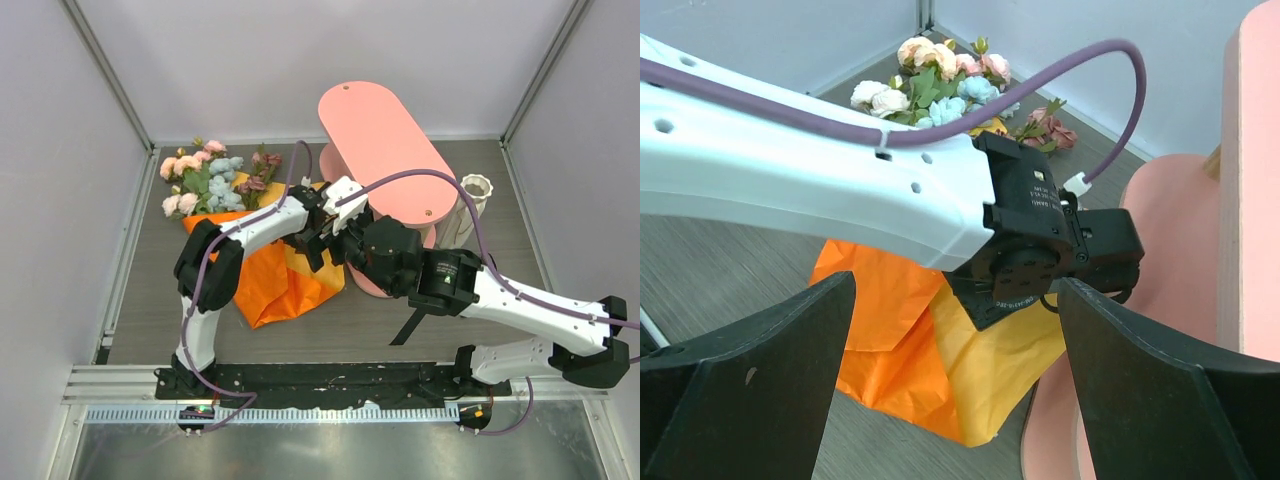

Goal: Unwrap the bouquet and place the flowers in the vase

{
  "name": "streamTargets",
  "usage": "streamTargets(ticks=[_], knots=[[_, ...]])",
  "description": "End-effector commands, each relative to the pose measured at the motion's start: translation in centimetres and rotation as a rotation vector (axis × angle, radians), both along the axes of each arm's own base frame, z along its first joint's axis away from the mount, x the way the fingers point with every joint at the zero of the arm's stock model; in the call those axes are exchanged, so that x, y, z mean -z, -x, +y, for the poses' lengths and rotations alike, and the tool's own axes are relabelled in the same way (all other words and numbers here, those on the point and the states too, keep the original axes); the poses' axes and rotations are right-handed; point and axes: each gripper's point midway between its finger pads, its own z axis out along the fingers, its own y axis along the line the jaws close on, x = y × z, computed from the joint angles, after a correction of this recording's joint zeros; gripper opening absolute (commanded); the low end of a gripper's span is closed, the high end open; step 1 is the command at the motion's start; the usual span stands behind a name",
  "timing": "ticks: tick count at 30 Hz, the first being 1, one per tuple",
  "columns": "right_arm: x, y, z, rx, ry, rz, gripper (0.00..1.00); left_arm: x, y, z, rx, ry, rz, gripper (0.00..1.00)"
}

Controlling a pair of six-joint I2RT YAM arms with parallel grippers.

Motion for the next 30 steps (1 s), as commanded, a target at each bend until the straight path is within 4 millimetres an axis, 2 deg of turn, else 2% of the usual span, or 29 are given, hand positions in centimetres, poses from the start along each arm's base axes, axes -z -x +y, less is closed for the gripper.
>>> streamTargets(ticks=[1,4,5,6,7,8,9,10,11,13,14,15,16,18,19,20,21,22,23,24,25,26,28,29,30], knots=[[-2.7,0.5,-0.8,-0.005,-0.089,-0.022,0.88,-0.2,-0.7,1.9,-0.026,-0.095,-0.035,0.66],[-2.6,0.5,-0.9,-0.001,-0.084,-0.025,0.88,0.0,-0.5,2.5,-0.039,-0.116,-0.048,0.42],[-2.6,0.5,-0.8,-0.002,-0.085,-0.025,0.88,-0.5,-0.3,2.8,-0.046,-0.109,-0.064,0.3],[-2.5,0.5,-0.8,-0.004,-0.084,-0.024,0.88,-0.9,-0.6,2.8,-0.049,-0.101,-0.096,0.27],[-2.5,0.6,-0.7,-0.011,-0.084,-0.024,0.88,-1.4,-0.7,3.2,-0.056,-0.098,-0.116,0.19],[-2.5,0.5,-0.6,-0.013,-0.084,-0.024,0.88,-1.6,-0.5,3.8,-0.066,-0.107,-0.128,0.06],[-2.5,0.6,-0.5,-0.016,-0.087,-0.024,0.88,-2.7,-0.5,4.5,-0.105,-0.099,-0.163,0.0],[-2.6,0.6,-0.5,-0.018,-0.088,-0.026,0.88,-3.8,-0.7,5.9,-0.138,-0.148,-0.219,0.0],[-2.6,0.6,-0.4,-0.019,-0.087,-0.026,0.88,-4.4,-0.1,7.2,-0.17,-0.193,-0.238,0.0],[-2.5,0.5,-0.1,-0.022,-0.084,-0.027,0.88,-7.6,0.3,9.7,-0.279,-0.229,-0.385,0.0],[-2.5,0.6,0.1,-0.031,-0.083,-0.025,0.88,-8.4,1.7,11.5,-0.317,-0.268,-0.392,0.0],[-2.3,0.5,0.3,-0.033,-0.078,-0.024,0.88,-9.0,2.2,12.8,-0.372,-0.269,-0.418,0.0],[-2.1,0.5,0.9,-0.042,-0.07,-0.019,0.88,-10.6,3.0,13.8,-0.45,-0.194,-0.477,0.0],[-1.9,0.6,1.7,-0.064,-0.071,-0.018,0.88,-9.8,4.9,16.7,-0.552,-0.149,-0.461,0.0],[-1.9,0.6,2.2,-0.075,-0.079,-0.014,0.88,-11.3,6.0,17.8,-0.623,-0.038,-0.516,0.0],[-1.4,0.5,2.9,-0.082,-0.076,-0.006,0.88,-9.3,7.3,18.0,-0.674,0.055,-0.466,0.0],[-1.5,0.7,3.6,-0.106,-0.091,-0.004,0.88,-9.4,8.0,19.7,-0.76,0.119,-0.491,0.0],[-1.7,0.8,4.1,-0.116,-0.099,-0.002,0.88,-9.5,9.6,20.6,-0.8,0.201,-0.531,0.0],[-1.0,0.6,5.2,-0.119,-0.112,0.023,0.88,-10.0,9.9,21.5,-0.866,0.276,-0.593,0.0],[-1.2,0.7,5.8,-0.13,-0.127,0.031,0.88,-10.4,10.6,22.2,-0.897,0.302,-0.634,0.0],[-0.8,0.6,6.6,-0.131,-0.141,0.06,0.88,-11.5,11.8,23.0,-0.931,0.353,-0.71,0.0],[0.6,0.3,7.8,-0.132,-0.117,0.084,0.88,-12.0,12.7,23.8,-0.975,0.361,-0.762,0.0],[0.9,0.0,9.3,-0.139,-0.154,0.145,0.88,-12.4,13.7,24.5,-0.995,0.397,-0.824,0.0],[1.3,-0.3,9.9,-0.137,-0.17,0.174,0.88,-13.3,14.2,24.6,-1.005,0.457,-0.883,0.01],[2.1,-1.0,10.9,-0.129,-0.168,0.204,0.86,-13.5,14.3,24.6,-1.001,0.49,-0.907,0.06]])
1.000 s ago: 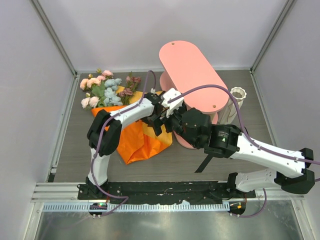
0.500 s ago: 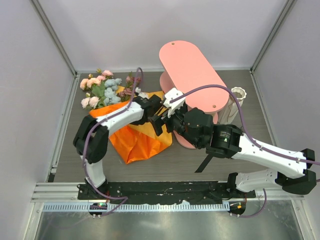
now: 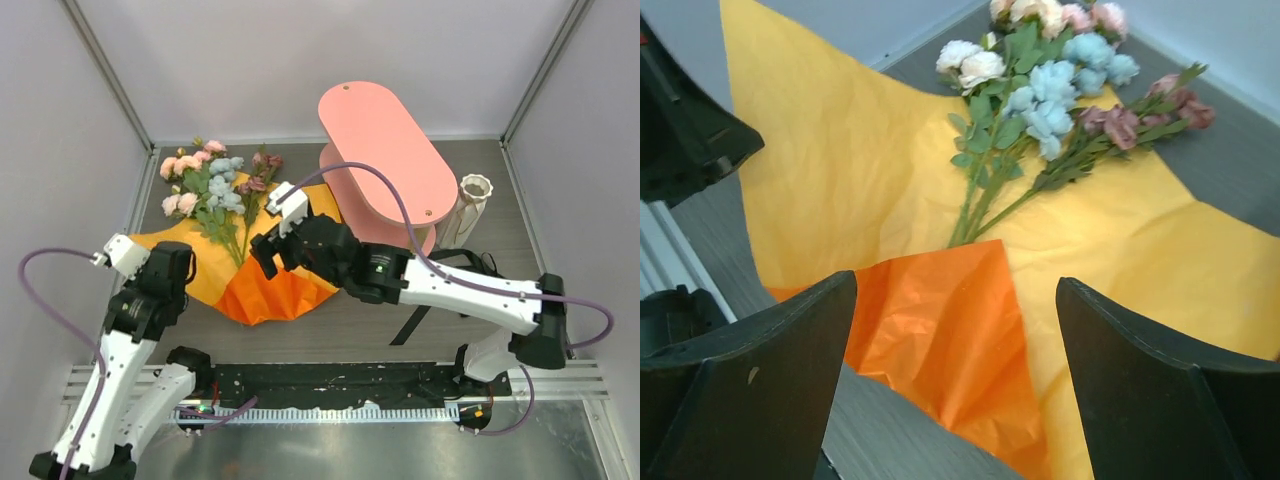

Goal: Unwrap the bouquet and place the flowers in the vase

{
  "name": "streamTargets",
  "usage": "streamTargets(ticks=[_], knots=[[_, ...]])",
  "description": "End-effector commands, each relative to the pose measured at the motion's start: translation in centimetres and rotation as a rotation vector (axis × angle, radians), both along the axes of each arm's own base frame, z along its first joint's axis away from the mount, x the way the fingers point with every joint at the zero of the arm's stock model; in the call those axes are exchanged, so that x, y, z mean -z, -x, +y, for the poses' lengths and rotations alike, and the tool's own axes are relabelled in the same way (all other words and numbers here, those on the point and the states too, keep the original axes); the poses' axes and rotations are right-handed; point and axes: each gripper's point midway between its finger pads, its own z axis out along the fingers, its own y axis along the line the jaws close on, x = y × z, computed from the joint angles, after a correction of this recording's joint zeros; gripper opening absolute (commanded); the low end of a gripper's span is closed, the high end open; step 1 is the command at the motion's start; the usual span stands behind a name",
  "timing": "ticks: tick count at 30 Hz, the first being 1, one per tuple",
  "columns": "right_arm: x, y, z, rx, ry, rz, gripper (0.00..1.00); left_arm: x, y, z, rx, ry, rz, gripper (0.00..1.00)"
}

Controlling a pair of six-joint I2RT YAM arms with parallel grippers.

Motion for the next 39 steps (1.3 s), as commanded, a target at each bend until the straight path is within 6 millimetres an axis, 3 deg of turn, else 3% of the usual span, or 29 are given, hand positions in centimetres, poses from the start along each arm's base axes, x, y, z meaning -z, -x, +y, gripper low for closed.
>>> streamTargets(ticks=[1,3,4,5,6,7,8,9,10,11,12,14,15,18,19,20,22,23,24,28,31,33,34,35,36,39], knots=[[-1.7,-1.6,3.4,-0.001,-0.16,0.121,0.85,-0.7,0.4,0.2,-0.068,0.102,-0.197,0.21],[0.3,-3.3,4.9,0.034,-0.139,0.217,0.82,-1.3,1.0,0.0,-0.054,0.149,-0.264,0.36],[1.4,-4.6,5.1,0.042,-0.122,0.264,0.81,-1.3,1.1,-0.2,-0.04,0.161,-0.276,0.5],[3.1,-5.0,5.1,0.062,-0.078,0.321,0.8,-1.7,1.4,-0.3,-0.025,0.179,-0.311,0.55],[4.8,-6.2,6.5,0.075,-0.042,0.35,0.8,-1.8,1.6,-0.6,0.003,0.189,-0.315,0.6],[5.9,-6.9,6.7,0.087,-0.009,0.373,0.8,-2.0,1.9,-0.7,0.014,0.194,-0.327,0.7],[7.6,-7.2,6.4,0.096,0.052,0.414,0.8,-2.4,2.1,-0.7,0.025,0.201,-0.346,0.73],[7.7,-7.9,7.1,0.096,0.055,0.424,0.8,-3.4,2.6,-0.7,0.048,0.202,-0.383,0.73],[10.5,-8.3,7.8,0.1,0.105,0.452,0.8,-3.9,2.9,-0.8,0.069,0.208,-0.396,0.74],[12.4,-8.5,8.6,0.08,0.147,0.479,0.82,-5.9,3.7,-0.7,0.11,0.191,-0.45,0.74],[15.3,-8.6,9.0,0.077,0.203,0.51,0.83,-6.6,4.0,-0.7,0.125,0.189,-0.468,0.74],[16.2,-8.7,10.0,0.049,0.22,0.52,0.87,-9.0,4.2,-1.0,0.194,0.157,-0.516,0.73],[18.3,-8.8,10.3,0.046,0.255,0.536,0.88,-9.8,4.0,-1.9,0.256,0.165,-0.532,0.72],[20.4,-8.5,11.2,-0.049,0.302,0.538,0.94,-12.1,2.6,-4.6,0.425,0.16,-0.544,0.75],[20.9,-7.5,11.6,-0.142,0.32,0.553,0.94,-13.2,2.3,-5.2,0.459,0.165,-0.546,0.78],[21.4,-7.4,11.5,-0.189,0.359,0.512,0.94,-12.2,0.6,-6.3,0.489,0.171,-0.446,0.79],[22.6,-7.2,11.0,-0.24,0.411,0.48,0.95,-12.7,-0.7,-8.7,0.587,0.215,-0.374,0.85],[23.0,-6.9,11.0,-0.277,0.424,0.471,0.96,-12.1,-1.3,-9.6,0.616,0.234,-0.313,0.86],[23.4,-6.9,10.8,-0.315,0.449,0.45,0.96,-10.2,-3.2,-10.6,0.629,0.248,-0.2,0.86],[24.5,-5.8,9.8,-0.456,0.512,0.4,0.96,-7.6,-6.3,-11.4,0.591,0.274,-0.068,0.81],[25.2,-5.0,9.3,-0.571,0.527,0.369,0.96,-5.9,-9.1,-11.4,0.562,0.355,-0.035,0.67],[25.4,-5.6,8.9,-0.581,0.531,0.354,0.96,-4.7,-10.4,-9.8,0.505,0.417,-0.023,0.62],[25.6,-5.9,8.7,-0.58,0.532,0.35,0.97,-3.2,-11.2,-9.5,0.495,0.466,-0.005,0.56],[25.5,-6.5,8.9,-0.575,0.516,0.34,0.97,-2.6,-11.7,-8.1,0.456,0.538,-0.02,0.54],[25.5,-7.0,8.7,-0.569,0.504,0.347,0.97,-0.6,-11.4,-7.5,0.422,0.597,0.006,0.52],[25.1,-7.6,8.8,-0.571,0.487,0.336,0.97,1.4,-12.3,-6.1,0.362,0.78,-0.061,0.45]])
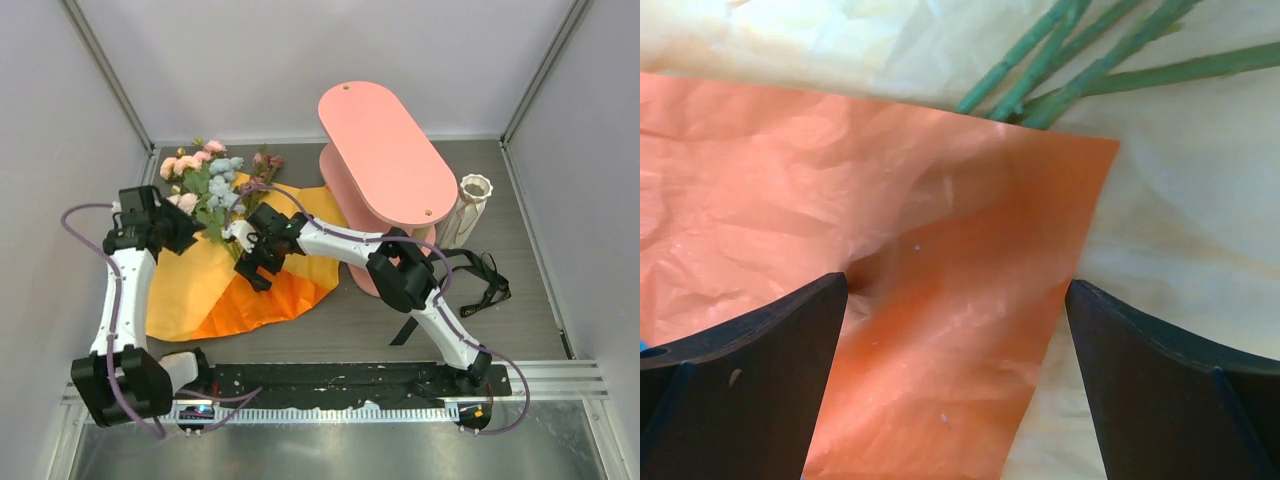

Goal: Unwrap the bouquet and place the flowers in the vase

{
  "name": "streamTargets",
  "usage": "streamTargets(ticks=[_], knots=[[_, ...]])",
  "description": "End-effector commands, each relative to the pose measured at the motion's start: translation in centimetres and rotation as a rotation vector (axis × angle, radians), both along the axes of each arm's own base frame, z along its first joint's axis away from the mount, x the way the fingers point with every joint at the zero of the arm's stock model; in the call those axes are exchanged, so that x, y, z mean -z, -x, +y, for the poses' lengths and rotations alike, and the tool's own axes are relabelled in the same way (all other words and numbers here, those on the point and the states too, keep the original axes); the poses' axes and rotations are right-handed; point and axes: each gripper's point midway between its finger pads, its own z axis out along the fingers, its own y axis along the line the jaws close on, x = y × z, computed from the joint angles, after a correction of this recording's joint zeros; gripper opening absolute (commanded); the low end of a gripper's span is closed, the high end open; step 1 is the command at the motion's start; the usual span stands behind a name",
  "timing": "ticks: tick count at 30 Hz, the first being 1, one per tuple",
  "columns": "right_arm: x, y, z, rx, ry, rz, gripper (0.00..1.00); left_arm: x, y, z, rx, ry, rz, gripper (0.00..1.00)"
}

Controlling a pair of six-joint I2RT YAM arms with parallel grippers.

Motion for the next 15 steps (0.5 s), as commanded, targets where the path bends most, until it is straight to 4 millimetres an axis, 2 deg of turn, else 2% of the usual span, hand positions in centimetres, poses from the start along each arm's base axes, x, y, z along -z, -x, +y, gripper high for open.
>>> streamTargets(ticks=[1,2,6,9,11,12,14,15], knots=[[-4.7,-1.7,1.0,-0.055,-0.135,-0.07,0.97,3.7,-0.7,0.4,-0.038,0.287,-0.011,0.43],[-4.9,-1.8,1.2,-0.06,-0.147,-0.07,0.97,5.1,-0.6,1.0,-0.062,0.307,0.015,0.42],[-5.8,-1.8,1.7,-0.08,-0.195,-0.061,0.99,10.5,1.1,1.1,-0.052,0.297,0.15,0.4],[-6.3,-1.9,2.5,-0.097,-0.234,-0.034,1.0,13.2,1.7,1.7,-0.072,0.273,0.217,0.4],[-5.4,-1.4,2.8,-0.118,-0.231,0.017,1.0,13.9,1.8,1.6,-0.068,0.276,0.231,0.39],[-6.0,-1.4,3.2,-0.127,-0.245,0.019,1.0,14.5,2.0,1.6,-0.076,0.279,0.252,0.39],[-4.9,-0.6,3.3,-0.148,-0.228,0.078,0.97,14.8,1.9,1.7,-0.082,0.278,0.25,0.38],[-5.4,-0.7,3.6,-0.156,-0.239,0.083,0.96,15.0,2.0,1.7,-0.086,0.28,0.253,0.38]])
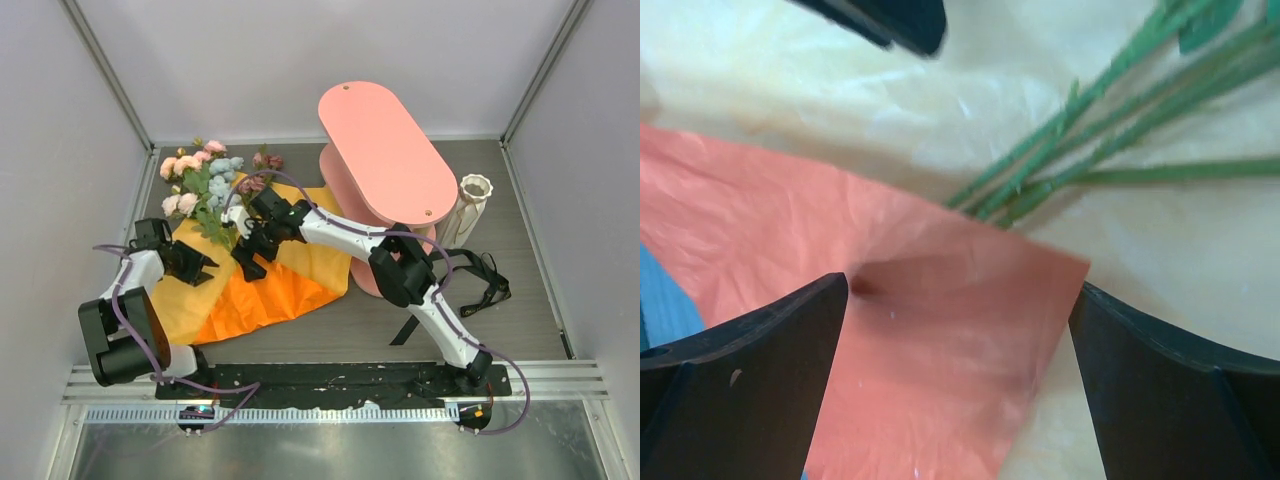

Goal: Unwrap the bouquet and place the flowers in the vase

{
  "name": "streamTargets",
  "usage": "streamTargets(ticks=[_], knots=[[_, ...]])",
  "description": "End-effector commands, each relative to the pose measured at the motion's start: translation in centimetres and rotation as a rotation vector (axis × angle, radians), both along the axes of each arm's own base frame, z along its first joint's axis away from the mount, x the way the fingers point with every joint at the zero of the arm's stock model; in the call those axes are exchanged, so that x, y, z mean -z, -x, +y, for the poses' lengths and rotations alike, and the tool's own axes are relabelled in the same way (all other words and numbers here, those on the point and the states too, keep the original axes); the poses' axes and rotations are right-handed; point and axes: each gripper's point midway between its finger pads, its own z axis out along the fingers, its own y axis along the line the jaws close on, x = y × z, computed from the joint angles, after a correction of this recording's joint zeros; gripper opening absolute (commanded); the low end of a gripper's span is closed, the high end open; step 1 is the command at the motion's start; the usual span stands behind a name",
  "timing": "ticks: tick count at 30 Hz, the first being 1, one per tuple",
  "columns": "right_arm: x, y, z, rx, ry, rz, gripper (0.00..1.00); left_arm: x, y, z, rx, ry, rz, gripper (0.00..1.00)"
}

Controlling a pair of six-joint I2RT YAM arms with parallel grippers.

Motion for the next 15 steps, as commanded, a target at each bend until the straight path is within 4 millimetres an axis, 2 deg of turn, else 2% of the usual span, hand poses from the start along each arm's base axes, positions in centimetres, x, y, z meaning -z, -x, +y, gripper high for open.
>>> streamTargets(ticks=[1,4,5,7,8,10,11,12,14,15], knots=[[-2.8,0.9,2.1,-0.081,-0.09,0.049,0.94,0.1,-1.2,0.5,0.009,-0.021,-0.061,0.38],[-4.3,2.3,2.1,-0.102,-0.122,0.118,0.82,0.9,-0.9,0.7,0.001,-0.026,-0.042,0.38],[-5.7,2.8,2.0,-0.11,-0.145,0.128,0.69,1.1,-0.9,0.7,-0.002,-0.026,-0.034,0.38],[-6.7,4.1,1.4,-0.121,-0.141,0.169,0.57,1.5,-0.9,0.7,-0.013,-0.023,-0.027,0.38],[-8.4,4.6,1.1,-0.126,-0.154,0.157,0.45,1.9,-0.8,0.9,-0.02,-0.03,-0.018,0.38],[-8.9,5.9,0.5,-0.118,-0.126,0.126,0.36,2.4,-0.7,1.0,-0.036,-0.037,-0.005,0.37],[-9.4,6.3,0.3,-0.113,-0.121,0.104,0.28,2.7,-0.7,1.3,-0.052,-0.044,0.002,0.37],[-10.5,7.0,-0.3,-0.104,-0.119,0.077,0.22,2.9,-0.8,1.4,-0.06,-0.046,0.002,0.37],[-10.8,8.4,-0.7,-0.094,-0.082,0.053,0.11,3.6,-0.7,1.3,-0.076,-0.032,0.028,0.37],[-11.2,9.3,-1.2,-0.099,-0.071,0.051,0.1,3.8,-0.9,1.3,-0.078,-0.03,0.027,0.36]])
